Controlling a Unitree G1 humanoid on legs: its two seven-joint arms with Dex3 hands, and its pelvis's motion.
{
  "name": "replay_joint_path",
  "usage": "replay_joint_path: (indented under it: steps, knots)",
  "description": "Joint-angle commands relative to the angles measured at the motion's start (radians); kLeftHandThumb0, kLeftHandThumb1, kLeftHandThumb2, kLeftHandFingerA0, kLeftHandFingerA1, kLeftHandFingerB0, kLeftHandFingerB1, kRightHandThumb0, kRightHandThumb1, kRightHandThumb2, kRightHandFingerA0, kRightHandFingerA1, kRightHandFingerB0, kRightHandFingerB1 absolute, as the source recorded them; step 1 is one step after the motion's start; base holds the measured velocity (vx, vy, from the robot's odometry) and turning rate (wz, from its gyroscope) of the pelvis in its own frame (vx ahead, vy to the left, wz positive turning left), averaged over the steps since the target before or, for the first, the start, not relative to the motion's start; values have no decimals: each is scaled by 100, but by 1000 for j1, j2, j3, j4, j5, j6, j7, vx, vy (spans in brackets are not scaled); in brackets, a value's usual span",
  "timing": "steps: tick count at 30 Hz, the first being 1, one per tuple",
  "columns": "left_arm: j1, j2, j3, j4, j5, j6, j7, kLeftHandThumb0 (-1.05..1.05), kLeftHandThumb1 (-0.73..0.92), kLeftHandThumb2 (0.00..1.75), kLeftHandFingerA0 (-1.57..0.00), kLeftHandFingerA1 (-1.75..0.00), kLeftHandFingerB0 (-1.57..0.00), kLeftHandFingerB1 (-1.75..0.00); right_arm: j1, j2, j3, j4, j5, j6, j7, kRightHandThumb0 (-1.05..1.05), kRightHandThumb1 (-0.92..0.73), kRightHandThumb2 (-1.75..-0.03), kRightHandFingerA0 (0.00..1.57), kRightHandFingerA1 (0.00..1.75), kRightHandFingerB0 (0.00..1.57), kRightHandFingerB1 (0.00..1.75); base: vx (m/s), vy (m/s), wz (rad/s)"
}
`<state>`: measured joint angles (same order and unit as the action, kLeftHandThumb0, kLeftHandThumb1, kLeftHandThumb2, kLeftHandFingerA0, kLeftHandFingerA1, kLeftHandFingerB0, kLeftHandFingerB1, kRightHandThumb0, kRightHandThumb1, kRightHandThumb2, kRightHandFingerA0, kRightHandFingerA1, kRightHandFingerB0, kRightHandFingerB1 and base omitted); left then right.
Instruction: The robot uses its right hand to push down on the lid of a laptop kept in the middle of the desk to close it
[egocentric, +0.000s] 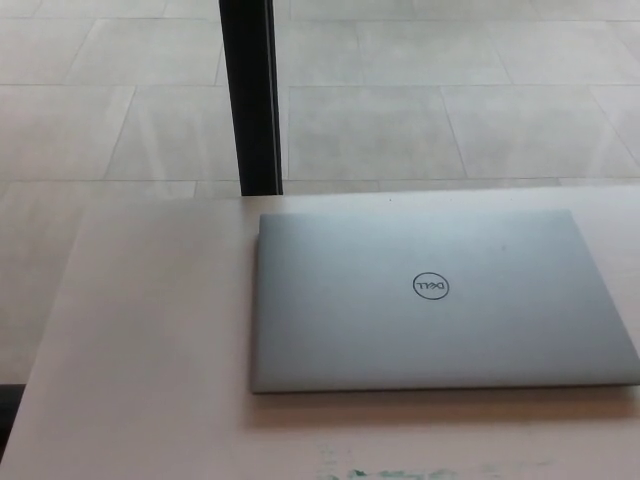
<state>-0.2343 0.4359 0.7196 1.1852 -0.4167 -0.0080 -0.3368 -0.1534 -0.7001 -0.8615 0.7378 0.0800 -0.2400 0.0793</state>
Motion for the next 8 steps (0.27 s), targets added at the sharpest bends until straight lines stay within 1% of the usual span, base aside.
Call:
replay_joint_path:
  steps: [1, 3, 4, 5, 6, 8]
  knots:
    - [16, 47, 13, 7, -28, 2, 9, -105, 78, 71, -24, -42, -19, -35, -50, 95, -474, 101, 507, 222, -303, -85, -77, -113, 63, 117, 5, 56, 0, 0, 0]
    - [15, 46, 13, 7, -29, 2, 9, -105, 78, 71, -24, -42, -19, -35, -57, 94, -484, 98, 498, 229, -301, -85, -77, -113, 63, 117, 5, 56, 0, 0, 0]
    - [14, 46, 17, 11, -31, -2, 11, -105, 76, 70, -24, -42, -20, -35, -65, 104, -498, 82, 508, 248, -309, -74, -73, -114, 66, 114, 1, 56, 0, 0, 0]
    - [17, 43, 21, 12, -35, -4, 7, -105, 76, 69, -23, -42, -20, -36, -70, 109, -502, 73, 504, 252, -316, -76, -92, -73, 43, 136, 0, 66, 0, 0, 0]
    - [18, 44, 20, 11, -35, -4, 4, -105, 76, 69, -23, -42, -19, -35, -74, 110, -506, 88, 501, 244, -307, -78, -92, -73, 42, 136, 0, 60, 0, 0, 0]
    - [16, 44, 21, 13, -36, -1, 7, -105, 75, 69, -23, -42, -20, -35, -76, 106, -510, 110, 503, 237, -289, -78, -92, -73, 44, 138, 0, 63, 0, 0, 0]
